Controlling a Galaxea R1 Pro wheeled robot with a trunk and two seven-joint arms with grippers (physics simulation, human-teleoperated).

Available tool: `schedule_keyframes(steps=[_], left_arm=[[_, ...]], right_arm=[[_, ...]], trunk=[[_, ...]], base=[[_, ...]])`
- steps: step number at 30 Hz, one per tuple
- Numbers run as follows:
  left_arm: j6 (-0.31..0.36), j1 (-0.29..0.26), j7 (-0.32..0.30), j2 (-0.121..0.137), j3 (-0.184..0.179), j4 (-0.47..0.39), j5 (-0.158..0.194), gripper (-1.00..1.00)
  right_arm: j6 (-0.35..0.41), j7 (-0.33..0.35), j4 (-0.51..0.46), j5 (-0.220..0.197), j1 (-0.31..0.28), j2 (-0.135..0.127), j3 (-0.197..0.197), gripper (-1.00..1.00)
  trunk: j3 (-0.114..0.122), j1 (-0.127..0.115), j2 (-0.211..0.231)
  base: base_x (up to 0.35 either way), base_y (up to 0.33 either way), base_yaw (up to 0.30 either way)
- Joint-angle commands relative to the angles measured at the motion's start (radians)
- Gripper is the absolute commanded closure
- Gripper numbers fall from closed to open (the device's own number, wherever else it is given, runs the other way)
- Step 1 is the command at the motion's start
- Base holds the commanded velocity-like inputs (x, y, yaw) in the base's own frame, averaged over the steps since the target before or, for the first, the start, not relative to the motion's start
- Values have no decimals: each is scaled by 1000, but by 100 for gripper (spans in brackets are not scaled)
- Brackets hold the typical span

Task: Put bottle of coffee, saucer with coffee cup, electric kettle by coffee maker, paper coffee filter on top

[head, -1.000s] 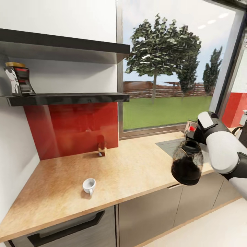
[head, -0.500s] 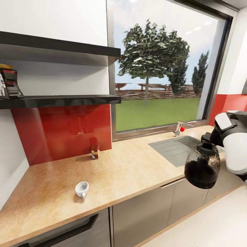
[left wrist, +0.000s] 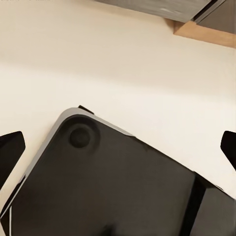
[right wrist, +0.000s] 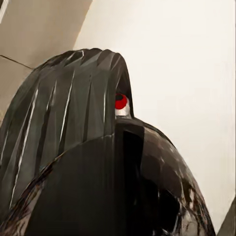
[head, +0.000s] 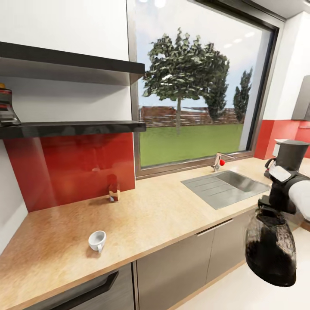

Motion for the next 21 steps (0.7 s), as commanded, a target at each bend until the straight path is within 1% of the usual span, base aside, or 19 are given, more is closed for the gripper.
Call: schedule_keyframes(steps=[1,3,4,5,6,7,8,9,10,12,13,14,15,17,20,21], left_arm=[[1,1,-9,0,7,-1,4,-100],[0,1,-10,0,6,0,4,-100],[0,1,-10,0,6,0,4,-100],[0,1,-11,1,6,1,4,-100],[0,1,-11,1,6,1,4,-100],[0,1,-11,1,5,2,3,-100],[-1,1,-11,1,3,2,3,-100],[-1,1,-11,1,-6,2,-1,-100],[-1,1,-11,0,-11,2,-3,-100],[-1,1,-10,0,-34,2,-14,-100],[-1,1,-10,0,-39,2,-16,-100],[-1,1,-10,0,-46,2,-19,-100],[0,1,-10,0,-53,2,-21,-100],[0,1,-10,-1,-56,2,-23,-100],[0,1,-9,-6,-56,1,-24,-100],[1,1,-8,-7,-55,1,-24,-100]], right_arm=[[-75,60,17,92,35,-4,11,100],[-155,169,34,203,88,-12,12,100],[-181,211,38,243,112,-19,12,100],[-200,239,41,269,137,-26,13,100],[-219,259,43,286,167,-32,13,100],[-245,273,44,296,202,-36,13,100],[-295,287,45,306,257,-37,13,100],[-343,294,46,311,315,-31,13,100],[-359,296,47,312,335,-28,13,100],[-420,312,47,313,411,-15,12,100],[-437,321,47,313,428,-12,12,100],[-473,344,47,313,462,-11,12,100],[-545,400,47,312,536,-8,11,100],[-618,440,47,312,611,-4,11,100],[-770,492,47,313,734,9,11,100],[-837,539,47,313,788,18,11,100]], trunk=[[0,0,-1],[0,0,-1],[0,0,-1],[0,0,-1],[0,0,-1],[0,0,-1],[0,0,-1],[0,0,-1],[0,0,-1],[0,0,-1],[0,0,-1],[0,0,-1],[0,0,-1],[0,0,-1],[0,0,-1],[0,0,-1]], base=[[0,0,-4],[0,0,-2],[0,0,-1],[0,0,0],[0,0,0],[0,0,0],[0,0,0],[0,0,0],[0,0,0],[0,0,0],[0,0,0],[0,0,0],[0,0,0],[0,0,0],[0,0,0],[0,0,0]])
